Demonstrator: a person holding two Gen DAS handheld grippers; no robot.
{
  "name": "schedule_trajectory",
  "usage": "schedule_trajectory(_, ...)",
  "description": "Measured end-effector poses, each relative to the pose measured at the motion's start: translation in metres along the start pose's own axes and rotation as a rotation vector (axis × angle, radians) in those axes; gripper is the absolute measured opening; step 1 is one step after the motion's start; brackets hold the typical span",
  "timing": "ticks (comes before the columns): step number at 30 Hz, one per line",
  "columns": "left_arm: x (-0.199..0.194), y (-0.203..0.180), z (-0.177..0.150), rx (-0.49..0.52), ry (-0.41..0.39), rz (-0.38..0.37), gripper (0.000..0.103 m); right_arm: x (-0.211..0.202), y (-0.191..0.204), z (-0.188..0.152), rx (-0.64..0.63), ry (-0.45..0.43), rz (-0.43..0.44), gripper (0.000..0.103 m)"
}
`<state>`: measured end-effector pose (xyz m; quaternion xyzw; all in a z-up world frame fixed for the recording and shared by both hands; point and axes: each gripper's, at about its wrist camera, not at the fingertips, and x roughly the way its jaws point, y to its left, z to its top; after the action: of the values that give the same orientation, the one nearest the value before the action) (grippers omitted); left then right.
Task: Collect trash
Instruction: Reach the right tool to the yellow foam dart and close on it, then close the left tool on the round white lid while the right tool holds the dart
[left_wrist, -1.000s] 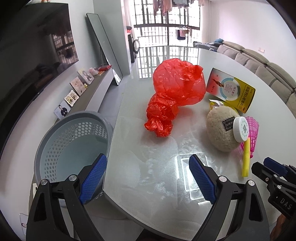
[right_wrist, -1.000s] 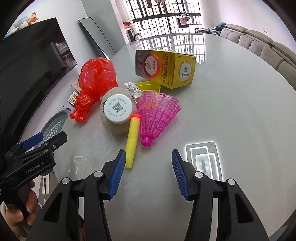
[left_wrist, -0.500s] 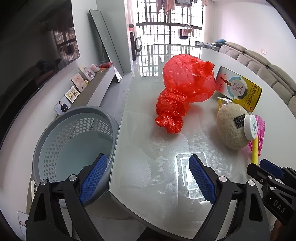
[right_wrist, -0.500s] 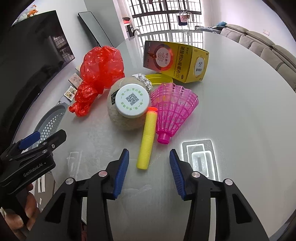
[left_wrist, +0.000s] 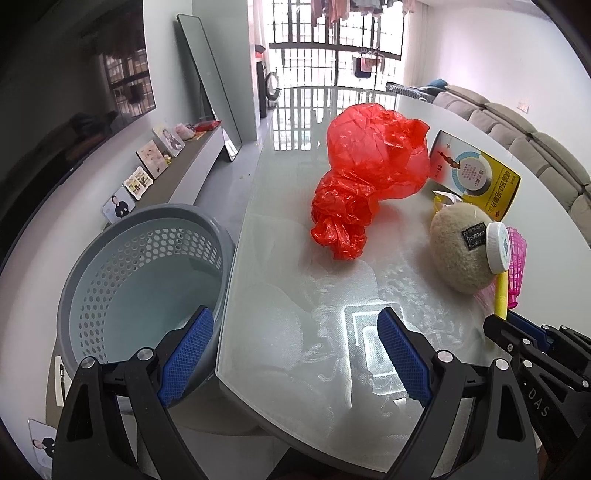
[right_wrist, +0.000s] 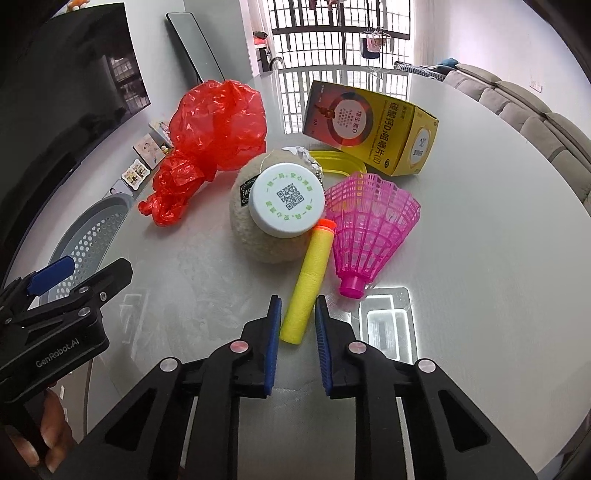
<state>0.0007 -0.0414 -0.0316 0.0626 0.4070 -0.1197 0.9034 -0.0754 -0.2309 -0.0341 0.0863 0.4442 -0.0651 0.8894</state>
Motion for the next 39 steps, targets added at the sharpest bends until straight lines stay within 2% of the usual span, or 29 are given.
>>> schedule_trajectory(6, -0.002, -0.004, 0.001, 0.011, -0.004, -0.013, 0.088, -0.004, -0.006, -0.001, 0.012, -0.009, 0.022, 0.014)
schedule_trajectory(13, -0.005, -0.018, 0.004, 0.030, -0.007, -0.052, 0.088, -0.029, -0.023, -0.005, 0.037, -0.060, 0.036, 0.012)
schedule_trajectory(23, -0.016, -0.057, 0.008, 0.093, -0.027, -0.085, 0.091, -0.062, -0.059, -0.010, 0.094, -0.131, 0.029, 0.012)
schedule_trajectory(33, -0.017, -0.109, 0.020, 0.170, -0.052, -0.116, 0.091, -0.061, -0.103, -0.019, 0.175, -0.125, 0.020, 0.012)
schedule_trajectory(39, -0.012, -0.136, 0.023, 0.210, -0.069, -0.110, 0.091, -0.058, -0.119, -0.024, 0.209, -0.122, 0.028, 0.012)
